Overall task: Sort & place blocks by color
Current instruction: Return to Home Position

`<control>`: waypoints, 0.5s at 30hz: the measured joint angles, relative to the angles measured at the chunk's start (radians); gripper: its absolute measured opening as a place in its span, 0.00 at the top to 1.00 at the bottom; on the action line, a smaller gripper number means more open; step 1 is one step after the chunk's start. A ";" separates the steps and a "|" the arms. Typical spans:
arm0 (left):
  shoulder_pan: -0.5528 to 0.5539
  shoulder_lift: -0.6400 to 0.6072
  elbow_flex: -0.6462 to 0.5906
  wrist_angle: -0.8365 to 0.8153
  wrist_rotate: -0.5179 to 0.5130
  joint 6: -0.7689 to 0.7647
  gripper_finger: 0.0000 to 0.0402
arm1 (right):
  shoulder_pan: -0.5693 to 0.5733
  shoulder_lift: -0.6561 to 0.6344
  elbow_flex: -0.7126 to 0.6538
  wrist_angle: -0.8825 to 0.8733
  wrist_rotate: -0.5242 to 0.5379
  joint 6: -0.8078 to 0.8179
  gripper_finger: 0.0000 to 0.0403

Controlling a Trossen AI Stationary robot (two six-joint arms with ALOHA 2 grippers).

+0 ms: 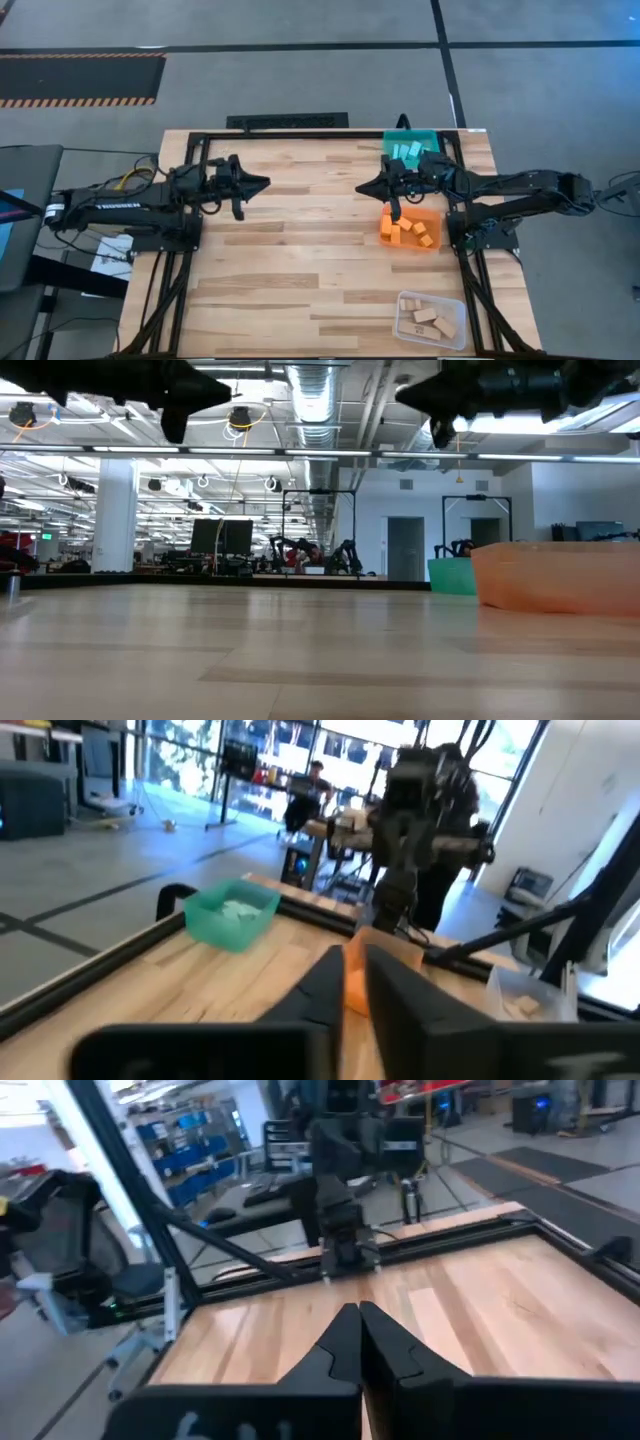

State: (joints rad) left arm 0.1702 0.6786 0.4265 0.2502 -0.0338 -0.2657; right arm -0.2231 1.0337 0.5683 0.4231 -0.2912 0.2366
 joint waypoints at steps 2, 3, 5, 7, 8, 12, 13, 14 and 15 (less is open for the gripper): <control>0.004 -0.048 -0.038 0.019 0.001 -0.002 0.98 | -0.003 -0.005 -0.040 0.032 0.001 0.006 0.98; 0.008 -0.071 -0.056 0.024 0.000 0.001 0.98 | -0.003 -0.004 -0.053 0.036 0.002 0.003 0.99; 0.015 -0.120 -0.086 0.015 0.000 0.009 0.98 | -0.001 -0.004 -0.075 0.039 0.001 0.001 0.99; 0.020 -0.169 -0.113 0.020 -0.004 0.010 0.99 | -0.002 -0.004 -0.104 0.046 0.001 0.002 0.98; 0.023 -0.193 -0.129 0.020 -0.005 0.010 1.00 | -0.002 -0.004 -0.117 0.049 0.001 0.002 0.98; 0.026 -0.282 -0.193 0.016 -0.007 -0.003 1.00 | -0.001 -0.004 -0.181 0.165 0.002 0.002 0.99; 0.026 -0.304 -0.213 0.018 -0.007 -0.008 1.00 | -0.001 -0.004 -0.202 0.198 0.001 0.006 0.99; 0.026 -0.326 -0.232 0.024 -0.007 -0.014 1.00 | -0.001 -0.004 -0.223 0.233 0.001 0.017 0.99; 0.026 -0.346 -0.252 0.036 -0.007 -0.020 1.00 | -0.001 -0.004 -0.244 0.272 0.001 0.025 0.99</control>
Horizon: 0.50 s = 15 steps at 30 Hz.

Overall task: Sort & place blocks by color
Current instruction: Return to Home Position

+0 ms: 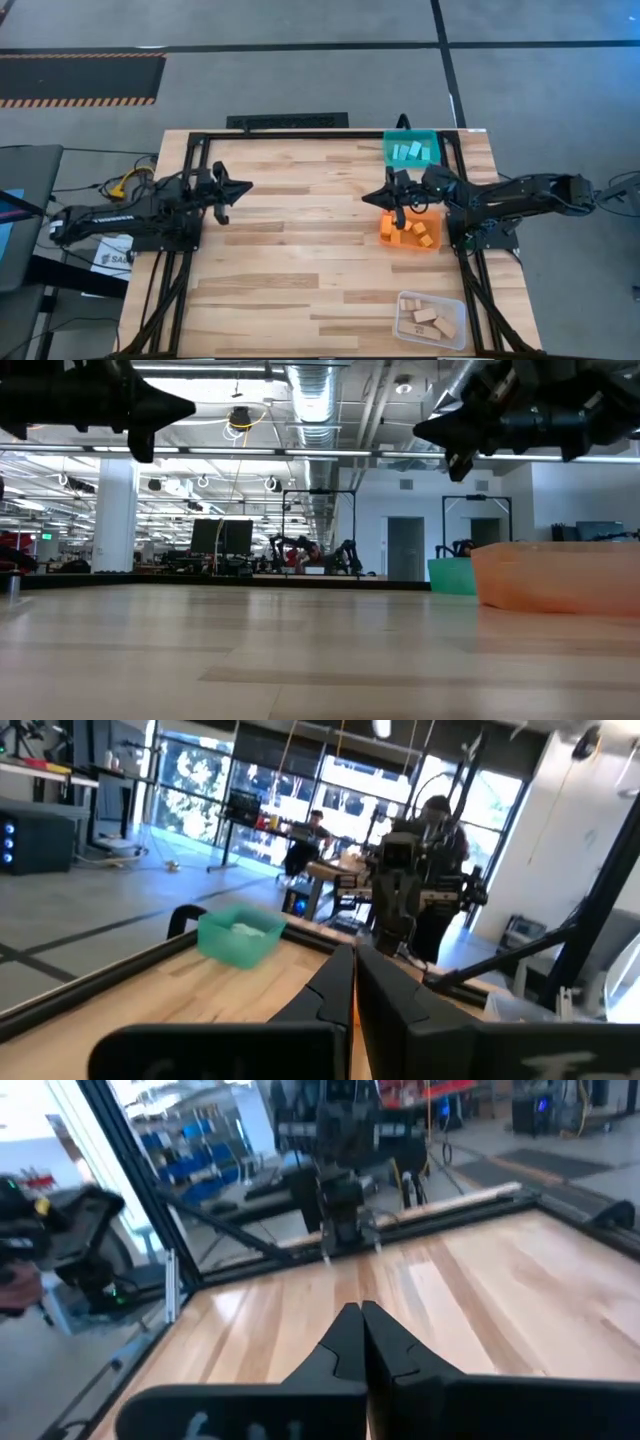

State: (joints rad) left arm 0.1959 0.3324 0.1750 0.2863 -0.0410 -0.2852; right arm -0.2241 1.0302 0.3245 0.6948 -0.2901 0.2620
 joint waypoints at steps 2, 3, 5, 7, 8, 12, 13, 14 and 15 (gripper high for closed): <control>0.000 -0.038 -0.033 0.017 0.000 -0.011 1.00 | 0.005 -0.001 -0.037 0.068 0.001 0.016 0.99; 0.000 -0.057 -0.043 0.019 0.000 -0.012 1.00 | 0.008 -0.001 -0.054 0.091 0.002 0.024 0.99; 0.000 -0.089 -0.058 0.019 0.000 -0.013 1.00 | 0.008 0.000 -0.086 0.127 0.000 0.026 0.99; 0.000 -0.118 -0.071 0.022 0.000 -0.008 1.00 | 0.007 -0.001 -0.105 0.135 0.002 0.027 0.99; 0.000 -0.132 -0.079 0.022 0.000 -0.001 1.00 | 0.006 -0.001 -0.111 0.132 0.003 0.027 0.99; 0.000 -0.175 -0.116 0.017 0.000 0.016 1.00 | 0.006 0.000 -0.129 0.142 0.004 0.021 1.00; 0.000 -0.182 -0.124 0.011 0.000 0.017 1.00 | 0.005 0.000 -0.137 0.152 0.004 0.021 1.00; 0.000 -0.186 -0.134 0.012 0.001 0.018 1.00 | 0.003 0.000 -0.144 0.159 0.004 0.021 1.00; 0.000 -0.190 -0.147 0.014 0.001 0.018 1.00 | 0.000 0.000 -0.152 0.171 0.004 0.021 1.00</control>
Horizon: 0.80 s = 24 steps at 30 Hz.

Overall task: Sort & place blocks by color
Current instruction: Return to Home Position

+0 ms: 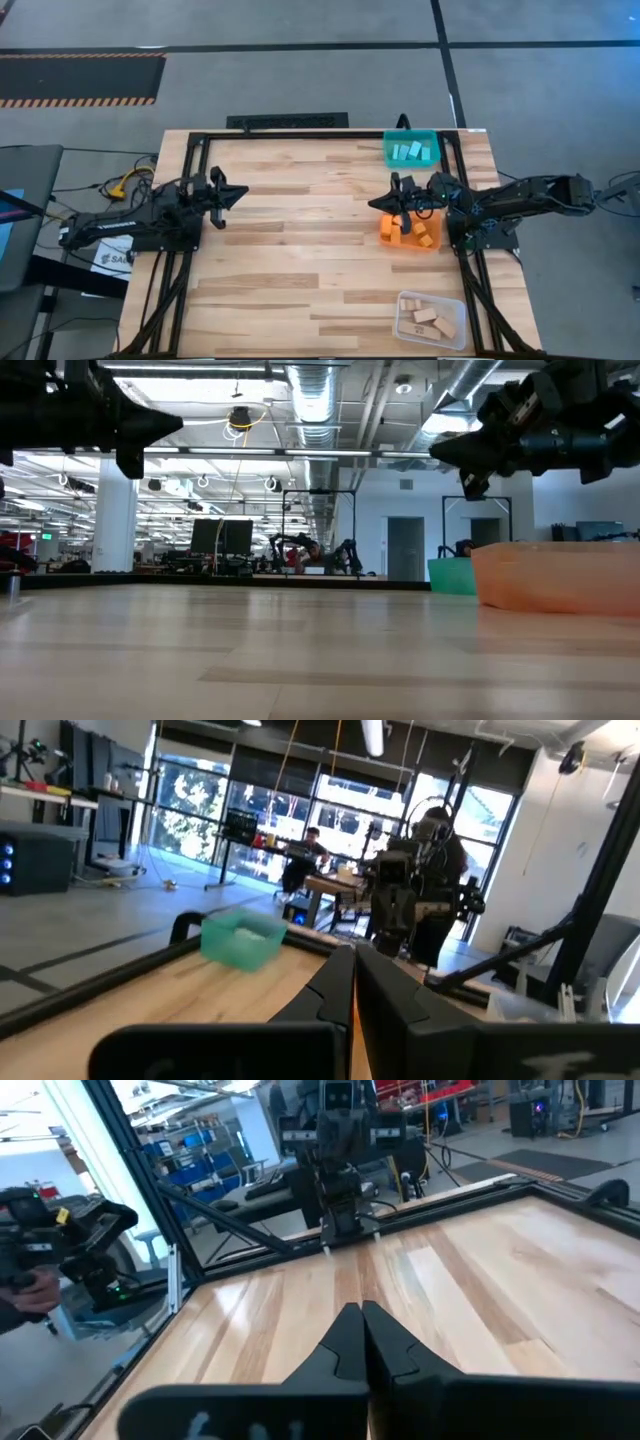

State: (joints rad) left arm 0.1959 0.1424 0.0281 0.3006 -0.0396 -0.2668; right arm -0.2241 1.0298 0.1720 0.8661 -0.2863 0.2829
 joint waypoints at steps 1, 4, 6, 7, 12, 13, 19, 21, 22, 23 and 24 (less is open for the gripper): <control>0.000 -0.005 -0.013 0.001 0.000 0.000 1.00 | -0.001 0.000 -0.008 0.007 0.000 0.000 1.00; -0.001 -0.011 -0.017 -0.045 -0.004 -0.008 1.00 | -0.001 0.000 -0.022 0.006 0.000 -0.003 1.00; -0.005 -0.010 -0.017 -0.050 0.000 -0.010 1.00 | -0.001 0.000 -0.030 0.014 0.000 -0.011 1.00; -0.007 -0.010 -0.017 -0.051 0.001 -0.011 1.00 | -0.002 0.000 -0.034 0.012 -0.001 -0.011 1.00; -0.007 -0.012 -0.017 -0.051 -0.012 -0.018 1.00 | -0.035 -0.093 -0.083 0.013 -0.002 -0.003 1.00; -0.007 -0.012 -0.018 -0.050 -0.014 -0.024 1.00 | -0.044 -0.131 -0.102 0.009 -0.002 -0.001 1.00; -0.007 -0.012 -0.018 -0.048 -0.019 -0.039 1.00 | -0.070 -0.298 -0.164 -0.067 0.000 0.023 1.00; -0.006 -0.012 -0.018 -0.048 -0.020 -0.037 1.00 | -0.063 -0.327 -0.164 -0.126 0.003 0.010 1.00; -0.006 -0.012 -0.018 -0.048 -0.024 -0.030 1.00 | -0.059 -0.339 -0.164 -0.166 0.017 0.003 1.00; -0.006 -0.012 -0.018 -0.049 -0.028 -0.025 1.00 | -0.054 -0.352 -0.164 -0.217 0.046 -0.003 1.00; -0.006 -0.012 -0.018 -0.049 -0.034 -0.021 1.00 | -0.048 -0.368 -0.164 -0.283 0.082 -0.014 1.00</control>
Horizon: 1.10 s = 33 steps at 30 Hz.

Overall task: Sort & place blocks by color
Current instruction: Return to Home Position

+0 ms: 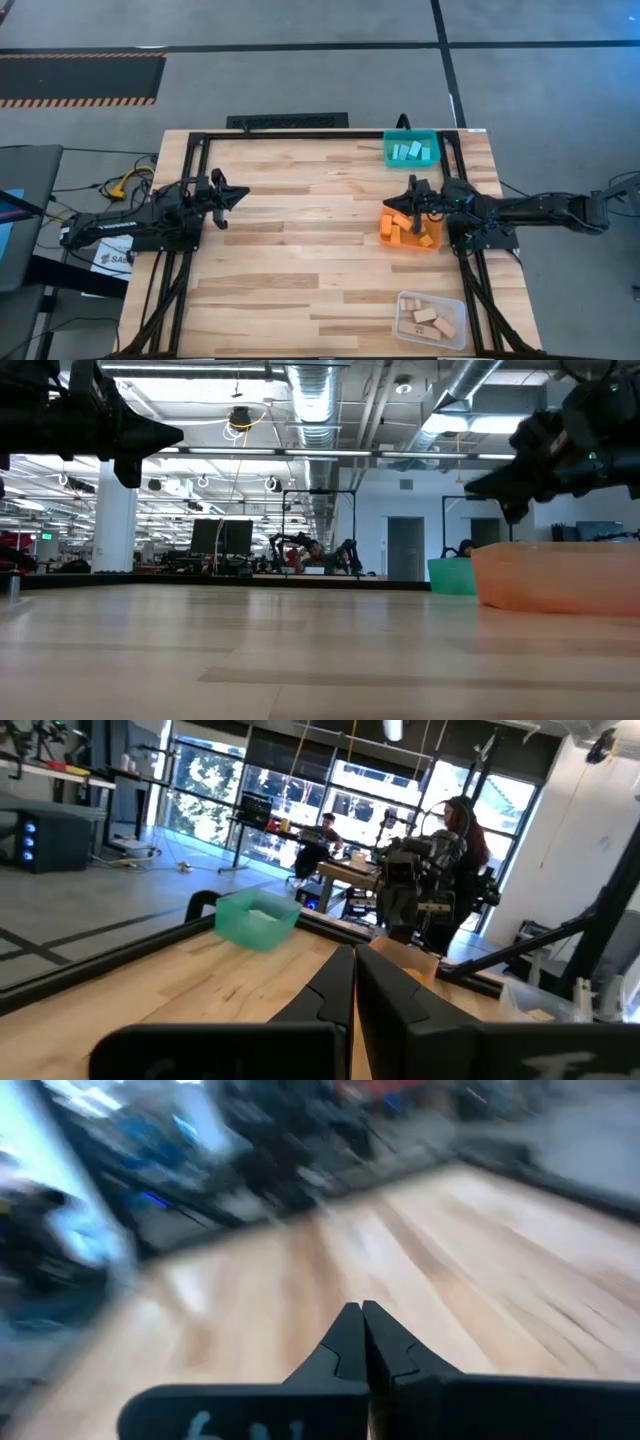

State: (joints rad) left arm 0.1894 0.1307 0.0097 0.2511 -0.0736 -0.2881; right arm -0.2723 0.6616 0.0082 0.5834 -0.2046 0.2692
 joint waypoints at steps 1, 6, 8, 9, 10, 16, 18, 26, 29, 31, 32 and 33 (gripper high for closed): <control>0.000 0.000 0.000 -0.004 -0.005 0.004 1.00 | 0.008 -0.020 0.000 -0.063 0.038 -0.008 1.00; 0.000 0.000 0.000 -0.030 -0.006 0.004 1.00 | 0.054 -0.149 0.000 -0.229 0.127 -0.030 1.00; 0.000 0.000 -0.001 -0.033 -0.006 0.003 1.00 | 0.077 -0.219 0.000 -0.282 0.159 -0.033 1.00; 0.000 0.000 -0.001 -0.033 -0.006 0.003 1.00 | 0.089 -0.254 0.000 -0.323 0.179 -0.034 1.00; 0.000 0.000 -0.001 -0.032 -0.005 0.004 1.00 | 0.102 -0.291 0.000 -0.363 0.195 -0.034 1.00; 0.000 0.000 -0.002 -0.030 0.025 0.014 1.00 | 0.177 -0.489 -0.001 -0.542 0.286 -0.031 1.00; 0.000 0.000 -0.002 -0.032 0.037 0.014 1.00 | 0.189 -0.514 -0.001 -0.545 0.282 -0.061 1.00; 0.000 0.000 -0.001 -0.164 0.051 0.003 1.00 | 0.214 -0.517 -0.001 -0.555 0.277 -0.275 0.90; 0.000 0.000 -0.001 -0.206 0.051 0.017 1.00 | 0.214 -0.517 -0.002 -0.555 0.277 -0.276 0.88; 0.000 0.000 -0.001 -0.222 0.057 0.067 1.00 | 0.214 -0.517 -0.002 -0.555 0.277 -0.276 0.88; 0.000 0.000 -0.001 -0.228 0.064 0.103 1.00 | 0.213 -0.517 -0.002 -0.555 0.277 -0.277 0.88; 0.000 0.000 -0.001 -0.227 0.068 0.145 1.00 | 0.213 -0.517 -0.002 -0.555 0.277 -0.277 0.88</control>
State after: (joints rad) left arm 0.1894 0.1311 0.0090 0.0241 -0.0052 -0.1428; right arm -0.0589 0.1444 0.0063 0.0288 0.0723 -0.0082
